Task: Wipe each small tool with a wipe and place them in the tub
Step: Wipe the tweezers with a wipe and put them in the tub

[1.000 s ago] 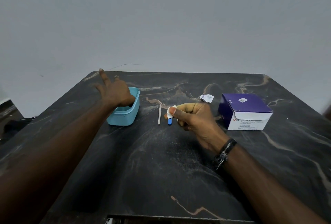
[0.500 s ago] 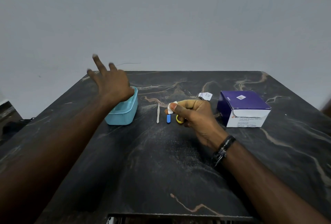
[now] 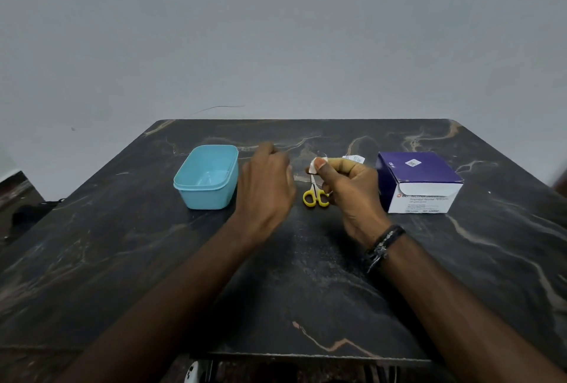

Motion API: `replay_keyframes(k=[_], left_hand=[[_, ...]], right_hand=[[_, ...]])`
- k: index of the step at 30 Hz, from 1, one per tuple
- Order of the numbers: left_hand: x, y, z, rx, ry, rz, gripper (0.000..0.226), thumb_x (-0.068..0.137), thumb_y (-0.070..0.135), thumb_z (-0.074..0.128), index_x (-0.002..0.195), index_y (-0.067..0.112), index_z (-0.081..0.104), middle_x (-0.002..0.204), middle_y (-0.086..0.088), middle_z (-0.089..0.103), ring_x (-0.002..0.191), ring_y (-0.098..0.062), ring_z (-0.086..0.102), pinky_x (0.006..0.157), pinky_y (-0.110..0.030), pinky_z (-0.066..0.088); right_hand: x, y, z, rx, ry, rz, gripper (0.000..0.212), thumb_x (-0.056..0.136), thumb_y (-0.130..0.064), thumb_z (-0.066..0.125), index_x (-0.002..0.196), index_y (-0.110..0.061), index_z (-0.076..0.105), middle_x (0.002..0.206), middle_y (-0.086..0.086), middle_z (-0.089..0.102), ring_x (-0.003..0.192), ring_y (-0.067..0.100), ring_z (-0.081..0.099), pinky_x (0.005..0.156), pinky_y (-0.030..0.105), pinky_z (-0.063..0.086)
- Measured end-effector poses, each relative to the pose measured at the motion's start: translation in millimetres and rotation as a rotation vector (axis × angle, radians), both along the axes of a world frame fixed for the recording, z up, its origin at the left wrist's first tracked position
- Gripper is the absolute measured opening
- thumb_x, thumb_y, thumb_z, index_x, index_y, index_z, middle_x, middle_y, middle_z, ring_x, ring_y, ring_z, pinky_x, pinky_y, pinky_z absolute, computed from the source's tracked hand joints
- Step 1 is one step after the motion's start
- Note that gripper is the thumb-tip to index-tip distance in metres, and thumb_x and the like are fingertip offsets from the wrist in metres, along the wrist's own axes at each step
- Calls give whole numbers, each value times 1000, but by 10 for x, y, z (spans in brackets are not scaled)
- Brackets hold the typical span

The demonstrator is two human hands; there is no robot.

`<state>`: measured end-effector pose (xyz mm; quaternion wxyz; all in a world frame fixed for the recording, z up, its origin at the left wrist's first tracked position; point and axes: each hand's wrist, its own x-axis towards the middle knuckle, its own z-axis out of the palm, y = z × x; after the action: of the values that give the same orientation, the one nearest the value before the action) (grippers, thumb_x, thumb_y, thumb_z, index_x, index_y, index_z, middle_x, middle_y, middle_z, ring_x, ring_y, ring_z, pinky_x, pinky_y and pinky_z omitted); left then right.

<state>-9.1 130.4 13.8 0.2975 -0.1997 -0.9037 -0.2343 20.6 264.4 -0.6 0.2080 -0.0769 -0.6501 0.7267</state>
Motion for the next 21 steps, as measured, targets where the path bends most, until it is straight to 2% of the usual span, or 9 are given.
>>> replay_keyframes(k=[4,5,8,12,15,17,21], left_hand=[[13,41,-97,-57,-239,98,8,88,12,62,93,7,65,92,-11,64,82,-27,62,62,-33,44],[12,46,-112,-67,-282,126,6,87,12,63,89,7,63,90,-12,64,80,-27,61,60,-33,43],[4,37,-138,-80,-366,204,21,89,21,64,78,10,50,81,-9,58,69,-20,49,59,-30,37],[-15,26,-141,-123,-434,228,31,90,27,64,72,12,45,74,-4,48,69,-18,48,59,-30,38],[-48,36,-122,-134,-469,203,24,87,24,68,78,10,51,81,-7,57,75,-21,56,60,-31,43],[-60,35,-104,-145,-462,201,21,86,19,69,82,9,51,86,-8,58,79,-24,59,62,-32,46],[-83,8,-104,-178,-420,192,27,86,12,63,69,12,42,82,-10,55,77,-27,58,61,-34,45]], right_hand=[[-22,34,-14,-22,3,-61,20,90,-17,68,94,2,72,52,-10,60,41,-1,46,42,17,39],[-24,30,-15,-29,3,-63,19,89,-17,69,93,1,73,57,-7,62,43,-1,49,44,18,40],[-30,17,-28,-28,-4,-52,15,88,-19,70,91,-4,73,75,1,72,57,3,59,50,18,46],[-9,10,-19,20,-20,-36,10,89,-17,68,90,-7,72,79,4,71,58,6,56,49,16,47],[-6,3,-20,53,-32,-18,7,92,-14,65,90,-11,72,76,-2,70,53,-3,56,50,14,47],[-7,-6,-23,75,-37,-14,10,93,-11,63,95,-7,72,71,-5,67,49,-7,55,49,12,45],[-10,-24,-27,85,-42,-9,13,93,-8,62,99,0,71,68,-4,64,47,-7,53,47,10,42]])
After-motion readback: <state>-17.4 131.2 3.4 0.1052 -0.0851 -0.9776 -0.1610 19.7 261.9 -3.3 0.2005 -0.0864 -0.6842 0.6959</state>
